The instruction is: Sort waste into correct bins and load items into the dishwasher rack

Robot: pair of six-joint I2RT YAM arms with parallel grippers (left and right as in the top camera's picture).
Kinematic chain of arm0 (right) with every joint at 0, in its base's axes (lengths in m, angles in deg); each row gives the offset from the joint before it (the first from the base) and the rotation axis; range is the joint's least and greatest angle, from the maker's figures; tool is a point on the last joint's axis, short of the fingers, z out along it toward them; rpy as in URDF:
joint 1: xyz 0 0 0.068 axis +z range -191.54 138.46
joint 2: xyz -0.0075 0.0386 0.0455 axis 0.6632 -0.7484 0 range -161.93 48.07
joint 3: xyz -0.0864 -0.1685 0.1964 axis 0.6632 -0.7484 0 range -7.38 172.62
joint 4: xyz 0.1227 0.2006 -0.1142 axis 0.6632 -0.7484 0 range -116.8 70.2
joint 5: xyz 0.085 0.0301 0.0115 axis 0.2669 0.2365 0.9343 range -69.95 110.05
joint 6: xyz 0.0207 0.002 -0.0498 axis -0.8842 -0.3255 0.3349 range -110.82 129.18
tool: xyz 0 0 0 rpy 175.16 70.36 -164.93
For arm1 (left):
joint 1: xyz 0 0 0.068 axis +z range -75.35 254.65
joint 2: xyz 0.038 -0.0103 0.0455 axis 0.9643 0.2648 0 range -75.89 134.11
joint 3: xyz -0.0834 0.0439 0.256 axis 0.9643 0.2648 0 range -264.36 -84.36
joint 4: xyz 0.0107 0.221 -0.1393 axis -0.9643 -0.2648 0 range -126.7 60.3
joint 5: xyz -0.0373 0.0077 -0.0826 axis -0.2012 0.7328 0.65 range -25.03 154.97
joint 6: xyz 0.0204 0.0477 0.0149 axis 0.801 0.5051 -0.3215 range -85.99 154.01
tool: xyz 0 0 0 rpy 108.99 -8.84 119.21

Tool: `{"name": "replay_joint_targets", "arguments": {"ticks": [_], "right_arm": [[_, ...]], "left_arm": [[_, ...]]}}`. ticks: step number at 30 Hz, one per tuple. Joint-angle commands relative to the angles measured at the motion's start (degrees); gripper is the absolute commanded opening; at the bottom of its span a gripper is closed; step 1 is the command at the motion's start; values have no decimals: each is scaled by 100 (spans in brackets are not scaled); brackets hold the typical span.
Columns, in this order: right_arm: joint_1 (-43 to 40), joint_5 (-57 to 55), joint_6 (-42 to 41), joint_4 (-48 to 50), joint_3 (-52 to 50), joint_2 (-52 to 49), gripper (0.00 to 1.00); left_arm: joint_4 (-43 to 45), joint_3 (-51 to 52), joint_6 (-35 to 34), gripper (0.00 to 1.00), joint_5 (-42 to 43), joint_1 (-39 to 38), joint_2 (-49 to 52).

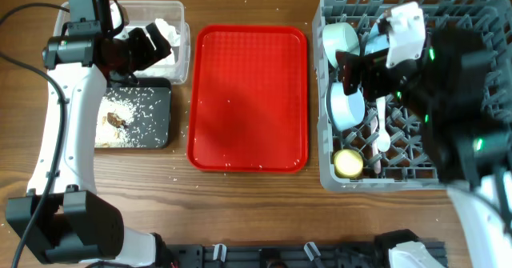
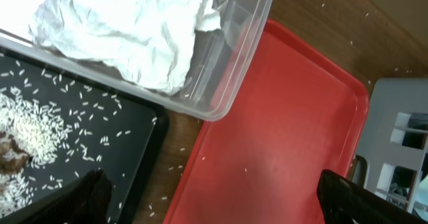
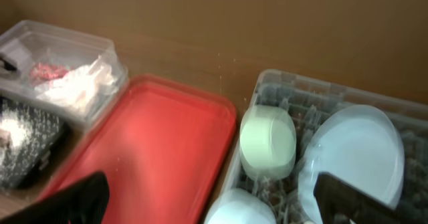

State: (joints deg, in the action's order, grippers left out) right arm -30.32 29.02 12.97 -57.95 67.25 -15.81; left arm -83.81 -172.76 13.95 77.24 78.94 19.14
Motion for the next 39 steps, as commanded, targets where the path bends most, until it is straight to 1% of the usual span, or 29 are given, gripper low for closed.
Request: {"name": "replay_joint_targets", "arguments": {"ticks": [1, 2, 4, 5, 6, 7, 8, 11, 12, 14, 15, 33, 34, 35, 36, 37, 39], "right_arm": [[-94, 170, 317, 1574, -2306, 1541, 100], [-136, 166, 216, 2188, -3091, 2039, 100], [-144, 168, 179, 3189, -4330, 2811, 100], [-146, 166, 162, 3891, -5215, 3346, 100], [-146, 146, 160, 4308, -5812, 3740, 100], [-144, 144, 160, 4625, -6371, 4175, 100], [-144, 144, 157, 4760, -6717, 4485, 100], [-144, 96, 157, 4782, -7361, 5340, 100], [-144, 74, 155, 4610, -7436, 5574, 100], [-144, 74, 164, 3910, -7434, 6144, 100], [-146, -37, 247, 3877, -7434, 6389, 100], [-144, -52, 221, 3877, -7434, 6323, 100], [-144, -52, 223, 3877, -7434, 6323, 100], [-144, -52, 221, 3877, -7434, 6323, 100], [-144, -52, 221, 3877, -7434, 6323, 100], [-144, -52, 221, 3877, -7434, 6323, 100], [-144, -52, 221, 3877, -7434, 6323, 100]], "left_arm": [[2, -48, 9, 100, -15, 17, 7], [2, -48, 9, 100, -17, 17, 7], [2, -48, 9, 100, -17, 17, 7], [2, -48, 9, 100, -15, 17, 7], [2, -48, 9, 100, -15, 17, 7], [2, -48, 9, 100, -15, 17, 7], [2, -48, 9, 100, -15, 17, 7], [2, -48, 9, 100, -15, 17, 7], [2, -48, 9, 100, -17, 17, 7], [2, -48, 9, 100, -15, 17, 7], [2, -48, 9, 100, -17, 17, 7], [55, -44, 9, 100, -118, 44, -2], [219, 52, 57, 100, -120, -2, -15], [660, 297, 330, 100, -57, -81, -140], [1316, 710, 702, 100, 52, -197, -398], [1976, 1215, 1005, 100, 149, -319, -717], [3637, 2946, 1390, 100, 181, -479, -1880]]}}
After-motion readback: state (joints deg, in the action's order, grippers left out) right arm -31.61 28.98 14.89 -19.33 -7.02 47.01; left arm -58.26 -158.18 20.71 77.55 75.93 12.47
